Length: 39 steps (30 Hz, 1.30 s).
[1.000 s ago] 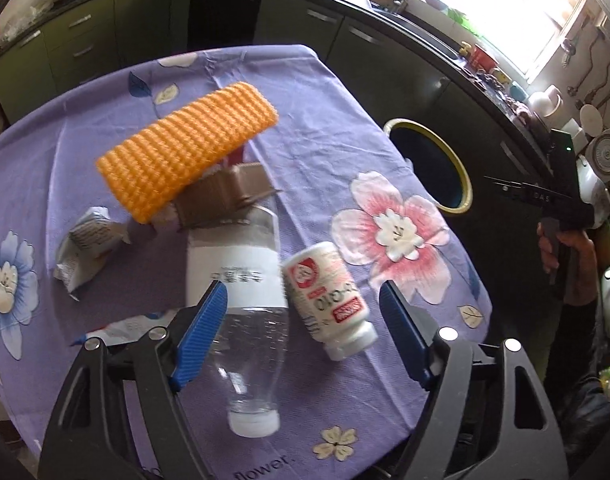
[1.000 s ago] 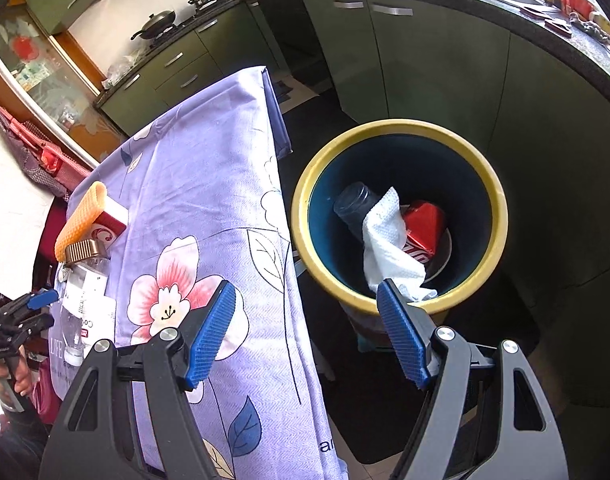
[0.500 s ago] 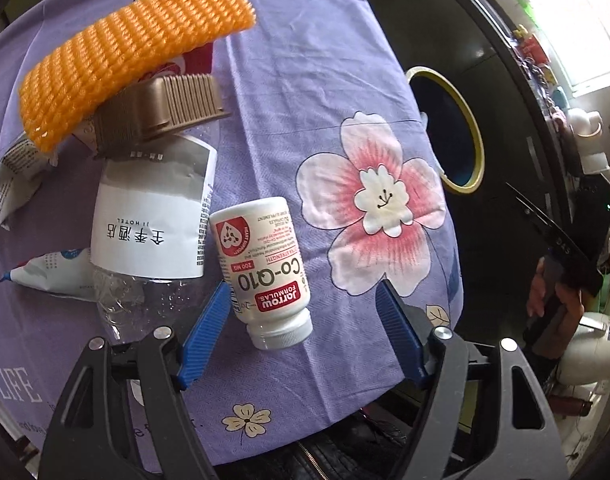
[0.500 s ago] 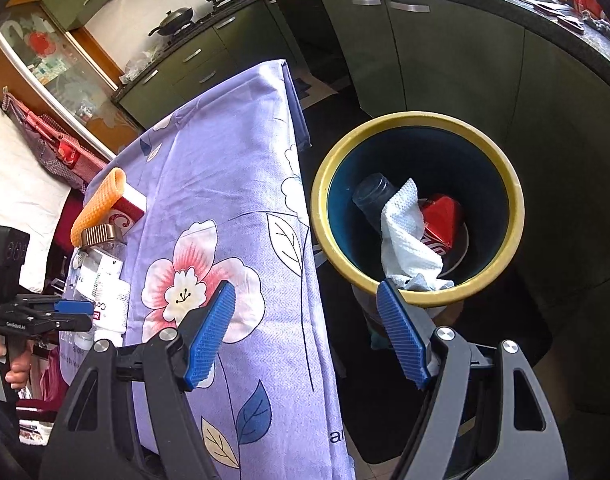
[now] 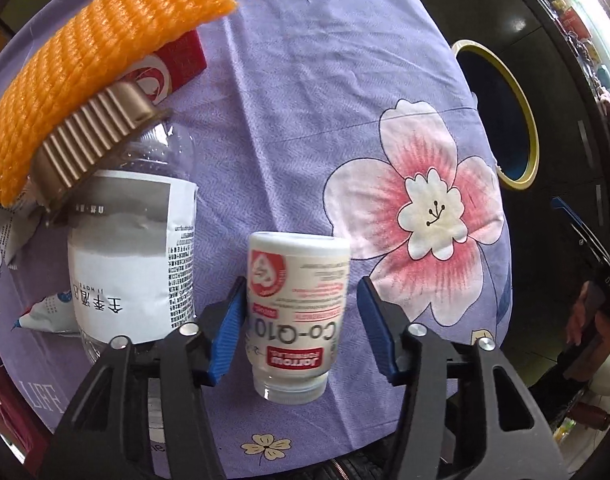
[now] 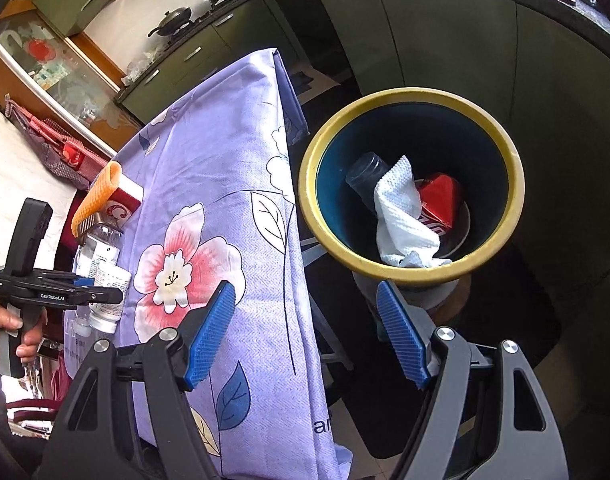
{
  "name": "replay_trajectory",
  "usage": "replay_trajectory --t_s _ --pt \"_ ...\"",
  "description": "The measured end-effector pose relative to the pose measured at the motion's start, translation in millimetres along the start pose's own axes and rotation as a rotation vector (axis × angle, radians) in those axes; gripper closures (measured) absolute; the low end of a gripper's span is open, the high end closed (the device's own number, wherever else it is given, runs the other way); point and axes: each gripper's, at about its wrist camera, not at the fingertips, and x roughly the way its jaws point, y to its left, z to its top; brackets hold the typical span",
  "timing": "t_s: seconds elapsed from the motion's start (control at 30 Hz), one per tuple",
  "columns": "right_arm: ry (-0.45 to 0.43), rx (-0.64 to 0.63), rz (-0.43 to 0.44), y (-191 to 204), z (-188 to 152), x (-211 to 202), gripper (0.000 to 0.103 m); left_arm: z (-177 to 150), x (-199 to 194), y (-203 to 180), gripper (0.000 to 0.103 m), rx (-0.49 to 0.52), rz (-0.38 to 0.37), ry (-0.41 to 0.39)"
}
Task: Collect trash
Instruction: 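Move the left gripper to the small white supplement bottle and grasp it, then carry the white supplement bottle over the bin and open the left gripper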
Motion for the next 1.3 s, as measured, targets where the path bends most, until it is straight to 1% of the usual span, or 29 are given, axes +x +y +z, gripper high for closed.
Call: replay_trajectory --t_s 0.03,0.13,0.3,0.4,0.6,0.73,0.83,0.93,1.07,1.23,1.3 --pt "-0.002 0.004 0.001 -1.5 -0.8 -0.6 0.03 -0.2 2.0 -0.4 0.058 0.006 0.002 0.012" --pt "-0.007 0.011 0.001 -5.3 -2.6 -2.8 0.03 -2.1 1.9 -3.6 0.058 0.042 0.02 0.015" --pt "-0.013 0.024 0.0 -9.9 -5.0 -5.7 0.03 -10.0 -5.8 -7.1 0.058 0.066 0.007 0.002" --pt "-0.014 0.03 0.0 -10.8 -7.3 -6.2 0.03 -21.6 -16.7 -15.3 0.058 0.09 -0.009 -0.014" --pt "-0.024 0.052 0.006 -15.1 -15.1 -10.0 0.03 -37.3 -43.6 -42.8 0.058 0.159 -0.051 -0.052" --pt "-0.046 0.078 0.007 -22.6 -20.7 -18.5 0.03 -33.9 -61.6 -71.1 0.058 0.223 -0.076 -0.088" --pt "-0.069 0.101 0.004 -30.8 -27.7 -28.5 0.03 -24.0 -77.0 -87.4 0.058 0.263 -0.104 -0.117" --pt "-0.094 0.127 -0.005 -41.3 -35.4 -39.1 0.03 -14.1 -88.8 -114.7 0.058 0.32 -0.124 -0.159" --pt "-0.129 0.167 -0.029 -57.1 -46.3 -54.2 0.03 10.7 -95.5 -160.4 0.058 0.394 -0.145 -0.208" --pt "-0.164 0.213 -0.05 -78.6 -59.1 -71.3 0.03 60.1 -65.5 -223.2 0.058 0.46 -0.194 -0.217" --pt "-0.176 0.232 -0.06 -86.0 -64.5 -76.6 0.03 80.1 -48.0 -243.2 0.058 0.472 -0.192 -0.211"
